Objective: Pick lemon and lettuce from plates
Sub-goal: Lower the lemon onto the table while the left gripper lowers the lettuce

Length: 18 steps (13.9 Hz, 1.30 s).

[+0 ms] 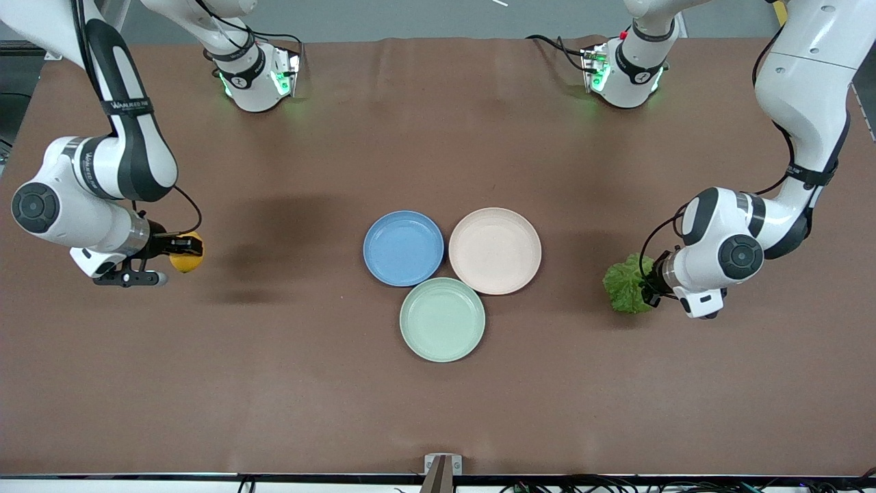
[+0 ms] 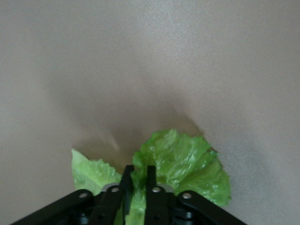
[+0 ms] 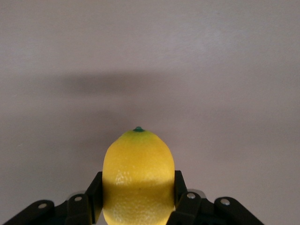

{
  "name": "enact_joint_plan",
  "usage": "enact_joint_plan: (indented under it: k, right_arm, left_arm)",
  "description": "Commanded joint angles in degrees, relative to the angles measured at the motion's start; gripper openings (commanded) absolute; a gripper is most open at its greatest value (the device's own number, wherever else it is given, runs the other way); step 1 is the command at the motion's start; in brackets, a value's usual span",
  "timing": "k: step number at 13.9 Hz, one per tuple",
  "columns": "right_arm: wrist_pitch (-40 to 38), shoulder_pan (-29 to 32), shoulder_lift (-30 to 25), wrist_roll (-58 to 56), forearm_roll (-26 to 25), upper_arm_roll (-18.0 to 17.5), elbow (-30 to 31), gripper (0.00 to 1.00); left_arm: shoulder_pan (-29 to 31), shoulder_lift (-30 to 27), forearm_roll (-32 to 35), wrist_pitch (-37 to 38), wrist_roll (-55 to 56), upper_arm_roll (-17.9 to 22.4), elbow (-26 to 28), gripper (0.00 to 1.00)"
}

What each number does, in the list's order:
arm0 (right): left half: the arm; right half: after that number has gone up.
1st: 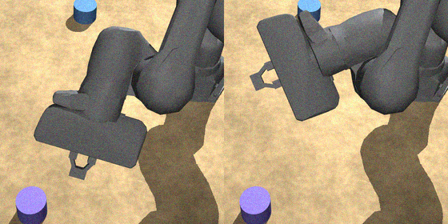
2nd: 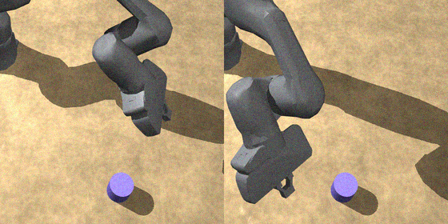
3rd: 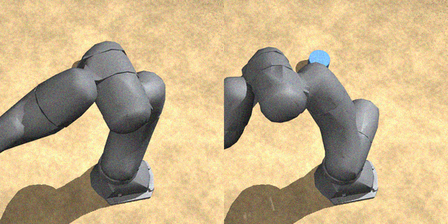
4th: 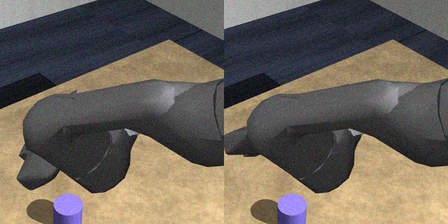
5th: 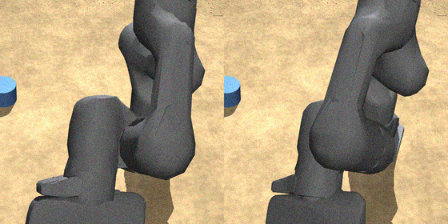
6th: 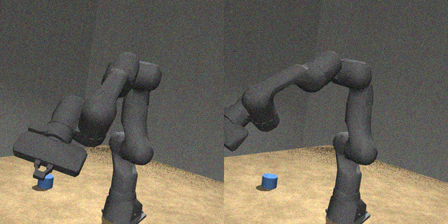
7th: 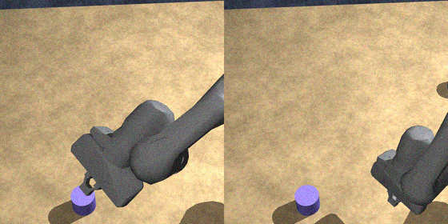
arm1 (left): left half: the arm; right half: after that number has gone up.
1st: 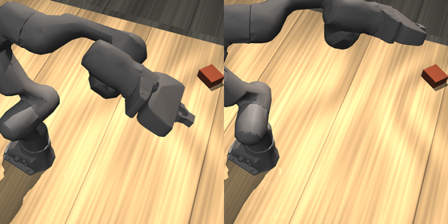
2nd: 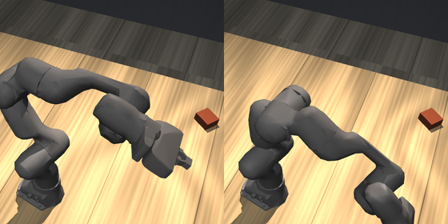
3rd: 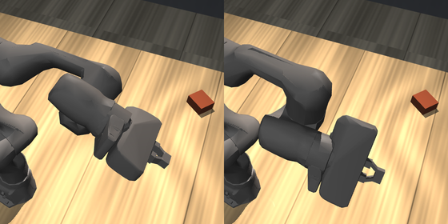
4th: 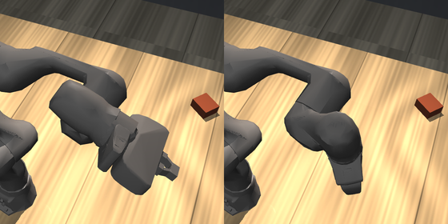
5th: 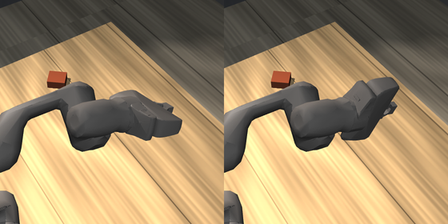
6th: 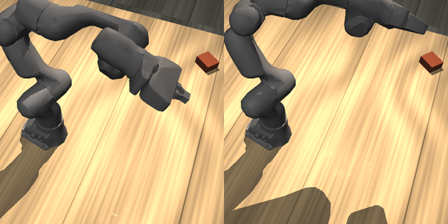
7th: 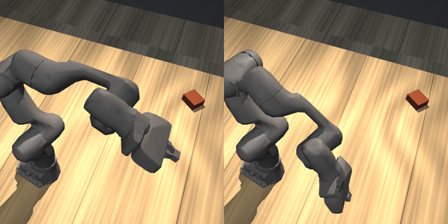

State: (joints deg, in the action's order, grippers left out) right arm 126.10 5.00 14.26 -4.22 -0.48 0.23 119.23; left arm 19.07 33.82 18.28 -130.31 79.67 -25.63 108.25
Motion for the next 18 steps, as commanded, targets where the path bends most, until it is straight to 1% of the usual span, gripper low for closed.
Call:
enact_joint_plan:
  k: [1,3,5,8,12,13,14,15,17,18]
  right_arm:
    - [3.9,3.5,1.3,-1.2,-3.6,-1.2,2.1,0.19]
    - [7.6,5.1,3.6,-1.2,-4.3,-1.3,2.2,0.19]
    - [9.3,5.4,6.0,-1.2,-4.4,-1.3,2.2,0.19]
    - [13.0,5.4,9.1,-1.1,-4.3,-1.4,2.2,0.19]
    - [16.9,5.4,11.5,-0.9,-3.7,-1.4,2.4,0.21]
    - [16.6,5.3,11.4,-0.9,-3.7,-1.4,2.4,0.27]
    - [16.0,5.2,11.2,-0.9,-3.7,-1.4,2.3,0.61]
    - [15.1,5.3,10.5,-1.0,-3.7,-1.4,2.2,0.98]
    - [9.9,5.0,5.8,-1.0,-3.7,-1.5,1.5,1.0]
    - [5.4,4.9,2.7,-1.0,-3.7,-1.8,0.4,1.0]
  left_arm:
    - [0.4,-3.5,0.9,0.8,-1.2,-0.6,-0.2,1.0]
    - [0.4,-6.5,0.8,2.2,-5.8,-0.7,-1.2,1.0]
    - [0.5,-8.9,0.8,6.3,-14.6,-0.7,-3.8,1.0]
    - [0.5,-11.4,0.6,12.3,-29.9,-0.8,-9.3,1.0]
    - [0.6,-12.7,0.0,21.0,-44.1,-0.8,-17.3,1.0]
    - [0.6,-13.5,0.0,23.0,-46.4,-0.8,-18.7,1.0]
    - [0.6,-14.0,0.0,24.2,-48.0,-0.9,-19.3,1.0]
    - [0.6,-15.8,-0.1,24.7,-49.0,-0.9,-19.4,1.0]
    - [0.5,-18.6,-0.6,25.4,-50.0,-0.9,-19.4,1.0]
    - [0.5,-19.7,-1.7,26.6,-50.9,-1.0,-19.5,1.0]
